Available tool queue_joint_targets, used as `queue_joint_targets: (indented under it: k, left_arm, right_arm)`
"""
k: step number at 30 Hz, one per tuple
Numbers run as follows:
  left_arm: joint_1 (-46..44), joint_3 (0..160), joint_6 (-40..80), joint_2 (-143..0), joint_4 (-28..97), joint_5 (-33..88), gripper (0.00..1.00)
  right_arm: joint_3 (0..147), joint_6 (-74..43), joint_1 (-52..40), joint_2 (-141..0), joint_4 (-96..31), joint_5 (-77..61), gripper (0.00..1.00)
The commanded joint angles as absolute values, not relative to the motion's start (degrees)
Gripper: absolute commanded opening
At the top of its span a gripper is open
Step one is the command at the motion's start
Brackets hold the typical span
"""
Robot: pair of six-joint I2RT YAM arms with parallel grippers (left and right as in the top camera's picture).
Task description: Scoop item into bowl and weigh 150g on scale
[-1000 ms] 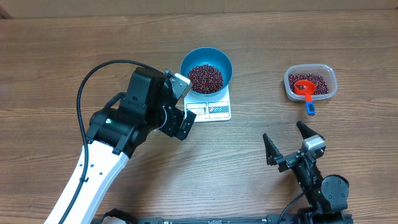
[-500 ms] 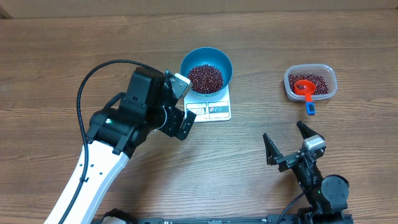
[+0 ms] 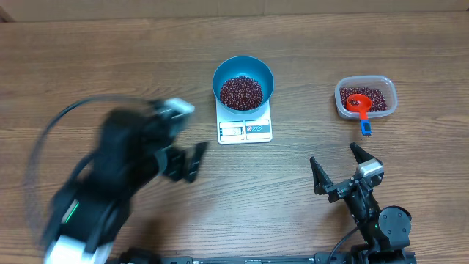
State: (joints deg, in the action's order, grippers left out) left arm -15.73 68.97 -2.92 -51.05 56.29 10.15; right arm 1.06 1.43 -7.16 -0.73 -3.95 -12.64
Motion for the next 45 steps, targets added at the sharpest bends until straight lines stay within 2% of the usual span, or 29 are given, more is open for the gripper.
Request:
queue_joint_targets:
  k: [1, 6, 10, 18, 22, 28, 37, 45]
  left_arm:
    - [-8.03, 64.71, 2.24, -39.46, 56.38, 11.38, 1.0]
    - [2.92, 52.25, 4.08, -23.57, 48.97, 13.61, 1.0]
    - [4.69, 39.4, 7.79, -15.57, 36.8, 13.3, 1.0]
    - [6.66, 12.32, 23.2, -3.95, 3.88, 15.31, 1.0]
    - [6.76, 5.15, 24.47, -0.19, -4.64, 14.85, 1.0]
    - [6.85, 0.49, 24.23, -0.14, -8.45, 9.69, 1.0]
    - [6.83, 0.23, 22.74, -0.12, 3.62, 6.9, 1.0]
    - [6.81, 0.27, 17.56, -0.14, 3.86, 7.05, 1.0]
  right_arm:
    - [0.45, 1.06, -7.01, -0.16, -3.68, -12.05, 1.0]
    - [0.45, 1.06, -7.01, -0.16, -3.68, -12.05, 1.0]
    - [0.45, 1.06, -7.01, -0.16, -3.7, -12.05, 1.0]
    - [0.45, 1.06, -7.01, -0.16, -3.7, -12.05, 1.0]
    - [0.45, 1.06, -7.01, -0.16, -3.68, -12.05, 1.0]
    - [0.45, 1.06, -7.01, -0.16, -3.68, -12.05, 1.0]
    - [0.45, 1.06, -7.01, -0.16, -3.68, -12.05, 1.0]
    - [0.45, 1.06, -7.01, -0.16, -3.7, -12.05, 1.0]
